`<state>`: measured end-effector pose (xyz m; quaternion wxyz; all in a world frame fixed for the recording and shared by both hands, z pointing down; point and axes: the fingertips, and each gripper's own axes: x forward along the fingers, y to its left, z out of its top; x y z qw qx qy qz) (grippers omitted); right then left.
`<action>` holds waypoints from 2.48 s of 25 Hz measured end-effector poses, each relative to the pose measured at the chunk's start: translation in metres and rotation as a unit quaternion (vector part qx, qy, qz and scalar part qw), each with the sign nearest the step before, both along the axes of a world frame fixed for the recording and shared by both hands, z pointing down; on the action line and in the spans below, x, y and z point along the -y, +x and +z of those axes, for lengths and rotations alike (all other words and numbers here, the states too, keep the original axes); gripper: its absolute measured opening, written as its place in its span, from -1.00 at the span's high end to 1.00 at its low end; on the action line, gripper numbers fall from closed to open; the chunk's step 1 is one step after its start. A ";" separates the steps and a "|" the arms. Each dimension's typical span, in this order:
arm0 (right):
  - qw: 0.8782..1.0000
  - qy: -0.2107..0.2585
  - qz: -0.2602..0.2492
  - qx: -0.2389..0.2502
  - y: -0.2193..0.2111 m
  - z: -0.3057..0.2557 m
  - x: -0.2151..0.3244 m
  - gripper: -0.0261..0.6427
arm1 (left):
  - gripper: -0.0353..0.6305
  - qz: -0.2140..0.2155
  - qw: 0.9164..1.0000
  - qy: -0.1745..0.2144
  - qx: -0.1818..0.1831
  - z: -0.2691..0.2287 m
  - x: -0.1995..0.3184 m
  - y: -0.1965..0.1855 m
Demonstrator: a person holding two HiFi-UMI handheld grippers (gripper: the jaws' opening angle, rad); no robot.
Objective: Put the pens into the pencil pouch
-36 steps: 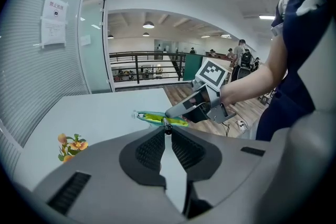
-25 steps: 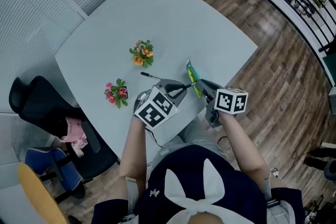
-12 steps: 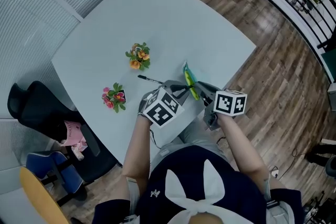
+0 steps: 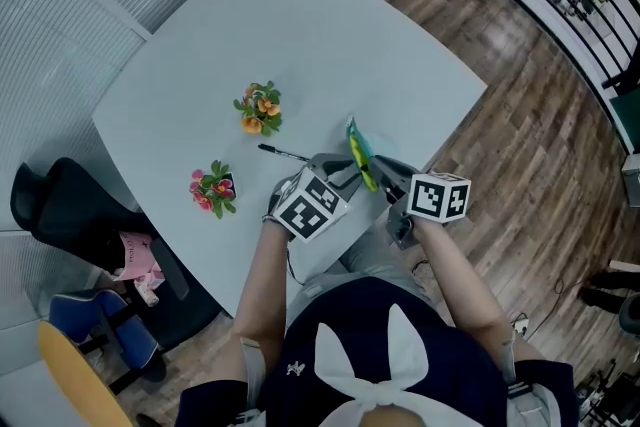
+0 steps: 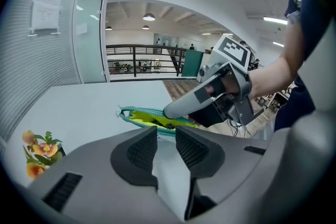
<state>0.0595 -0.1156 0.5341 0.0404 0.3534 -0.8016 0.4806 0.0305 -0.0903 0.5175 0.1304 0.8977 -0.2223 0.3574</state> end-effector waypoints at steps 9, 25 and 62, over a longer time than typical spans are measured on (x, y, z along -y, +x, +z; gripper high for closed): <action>1.000 0.001 0.001 0.005 0.000 -0.004 0.005 0.78 | 0.52 -0.058 0.998 0.001 -0.036 0.000 0.011 -0.024; 1.000 -0.009 -0.002 0.016 -0.002 -0.003 0.005 0.78 | 0.52 -0.169 0.985 -0.006 0.022 0.041 0.031 -0.109; 0.999 -0.030 -0.013 0.016 -0.010 0.001 0.017 0.78 | 0.47 -0.628 0.758 -0.172 -0.033 0.141 0.078 -0.237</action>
